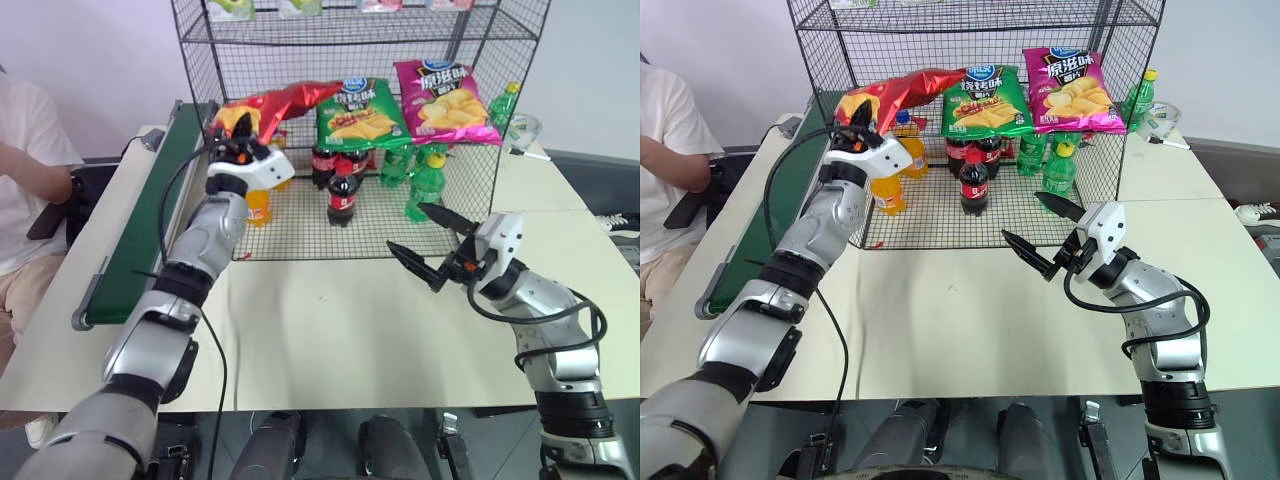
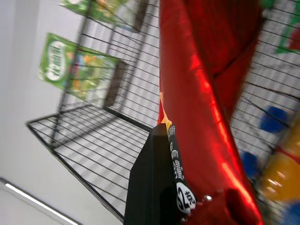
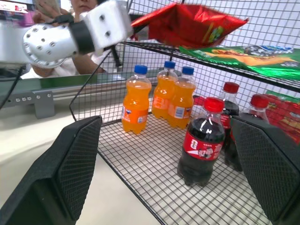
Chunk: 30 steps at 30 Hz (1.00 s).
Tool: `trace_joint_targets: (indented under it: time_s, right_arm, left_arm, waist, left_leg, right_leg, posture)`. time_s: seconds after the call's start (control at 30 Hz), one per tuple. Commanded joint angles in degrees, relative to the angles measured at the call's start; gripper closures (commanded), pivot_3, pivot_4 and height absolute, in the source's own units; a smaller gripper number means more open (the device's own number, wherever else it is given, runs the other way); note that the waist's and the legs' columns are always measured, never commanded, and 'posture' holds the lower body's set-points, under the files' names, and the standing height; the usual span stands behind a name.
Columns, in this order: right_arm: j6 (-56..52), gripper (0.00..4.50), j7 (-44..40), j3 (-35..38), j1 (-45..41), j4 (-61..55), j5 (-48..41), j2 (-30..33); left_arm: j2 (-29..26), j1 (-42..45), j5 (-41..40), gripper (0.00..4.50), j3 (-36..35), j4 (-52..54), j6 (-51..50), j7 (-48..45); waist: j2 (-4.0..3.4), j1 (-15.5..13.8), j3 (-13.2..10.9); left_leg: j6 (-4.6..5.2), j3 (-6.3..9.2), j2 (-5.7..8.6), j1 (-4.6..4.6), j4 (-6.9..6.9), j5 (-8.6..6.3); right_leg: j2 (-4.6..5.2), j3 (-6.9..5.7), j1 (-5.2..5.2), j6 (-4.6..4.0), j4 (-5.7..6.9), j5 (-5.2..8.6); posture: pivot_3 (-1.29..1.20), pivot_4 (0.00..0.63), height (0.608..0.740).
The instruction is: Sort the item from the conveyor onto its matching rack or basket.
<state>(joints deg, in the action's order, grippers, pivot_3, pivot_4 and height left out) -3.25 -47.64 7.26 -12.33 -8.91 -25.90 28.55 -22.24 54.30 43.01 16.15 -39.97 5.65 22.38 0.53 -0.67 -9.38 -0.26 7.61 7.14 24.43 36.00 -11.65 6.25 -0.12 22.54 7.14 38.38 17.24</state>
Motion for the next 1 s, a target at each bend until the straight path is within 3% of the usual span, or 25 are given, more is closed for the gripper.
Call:
trace_joint_targets:
  time_s: [0.03,0.5,0.63,1.0]
  right_arm:
    - [1.0,0.0,0.0,1.1,-1.0,-1.4,-0.2,0.6]
    - [7.2,0.0,5.8,4.0,-5.3,4.5,4.3,0.2]
    - [7.3,0.0,5.5,3.5,-5.5,4.8,4.1,0.1]
    - [7.0,0.0,5.6,3.1,-4.1,3.5,4.1,0.2]
  left_arm:
    - [2.2,2.6,-3.8,4.46,-2.7,-3.0,-2.1,1.6]
    - [5.9,4.7,-3.1,4.46,-0.5,-6.8,-5.3,3.9]
    - [9.2,7.6,-8.8,4.46,-4.5,-11.9,-6.5,3.5]
    - [11.8,8.9,-9.6,4.46,-1.4,-13.3,-1.6,2.6]
  waist:
    - [0.0,0.0,0.0]
    - [0.01,0.2,0.0]
    - [0.01,0.0,0.0]
    - [0.01,-0.1,0.0]
  left_leg:
    - [0.0,0.0,0.0,-0.01,-0.01,0.0]
    - [-0.01,-0.01,0.0,0.0,-0.01,0.01]
    - [-0.01,-0.01,0.0,0.0,0.02,0.01]
    - [-0.02,-0.01,0.01,0.01,0.04,0.01]
  right_leg:
    - [0.0,0.0,0.0,0.0,0.0,0.0]
    - [-0.01,0.0,0.01,0.0,0.02,0.0]
    - [-0.01,-0.01,0.0,0.0,0.02,0.0]
    - [0.0,-0.01,-0.01,0.01,0.03,-0.01]
  posture:
    - [0.0,0.15,0.74]
    - [0.0,0.15,0.74]
    - [0.0,0.15,0.74]
    - [0.0,0.15,0.74]
